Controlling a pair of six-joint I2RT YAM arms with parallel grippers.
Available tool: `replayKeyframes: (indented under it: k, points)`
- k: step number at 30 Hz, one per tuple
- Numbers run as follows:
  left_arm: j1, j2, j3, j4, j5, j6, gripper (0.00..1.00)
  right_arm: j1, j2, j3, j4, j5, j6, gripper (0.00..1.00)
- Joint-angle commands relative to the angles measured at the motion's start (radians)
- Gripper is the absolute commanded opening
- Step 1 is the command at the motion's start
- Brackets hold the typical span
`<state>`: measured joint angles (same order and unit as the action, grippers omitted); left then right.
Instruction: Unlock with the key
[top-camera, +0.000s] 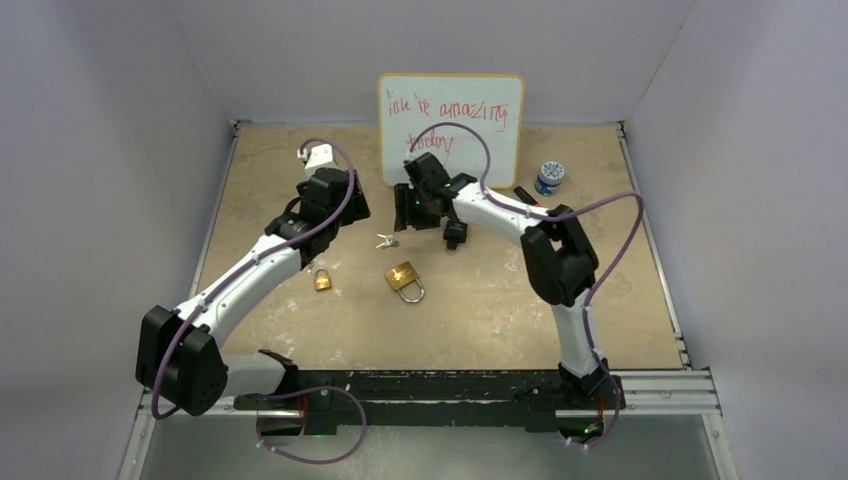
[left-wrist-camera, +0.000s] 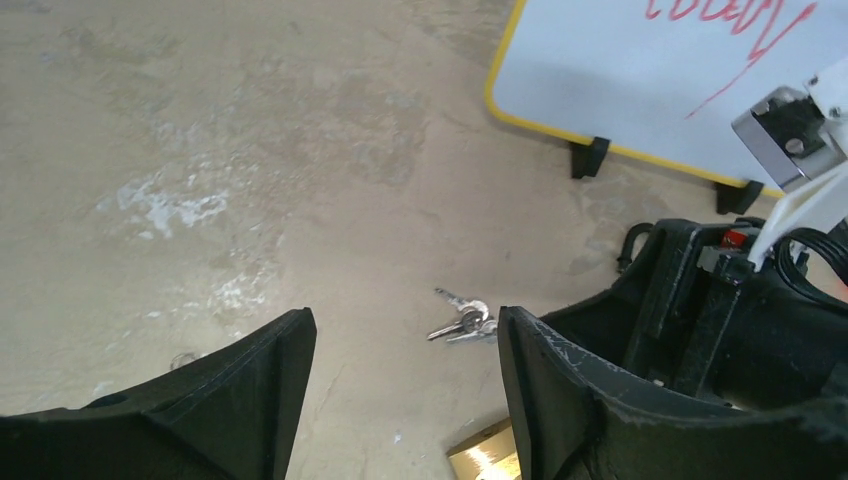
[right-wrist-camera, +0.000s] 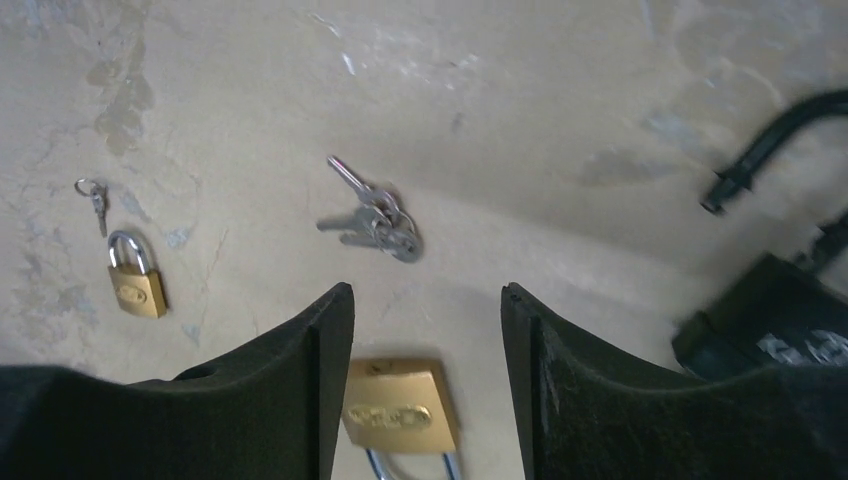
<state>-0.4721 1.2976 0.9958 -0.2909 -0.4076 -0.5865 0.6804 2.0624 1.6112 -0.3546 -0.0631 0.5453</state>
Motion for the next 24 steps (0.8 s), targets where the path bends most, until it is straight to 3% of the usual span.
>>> replayKeyframes:
  k: [1, 4, 6, 15, 24]
  points:
    - [0.035, -0.062, -0.03, -0.029, -0.043, 0.001, 0.68, 0.067, 0.088, 0.156, -0.081, 0.069, -0.072, 0.56]
    - [0.062, -0.081, -0.035, -0.059, -0.071, -0.016, 0.66, 0.105, 0.166, 0.273, -0.152, 0.113, -0.106, 0.46]
    - [0.073, -0.096, -0.055, -0.06, -0.089, -0.037, 0.66, 0.128, 0.198, 0.317, -0.177, 0.155, -0.122, 0.44]
    - [0.124, -0.115, -0.113, -0.05, -0.023, -0.077, 0.66, 0.167, 0.301, 0.427, -0.255, 0.295, -0.198, 0.43]
    - [0.13, -0.118, -0.132, -0.038, -0.004, -0.079, 0.66, 0.179, 0.354, 0.479, -0.299, 0.34, -0.181, 0.41]
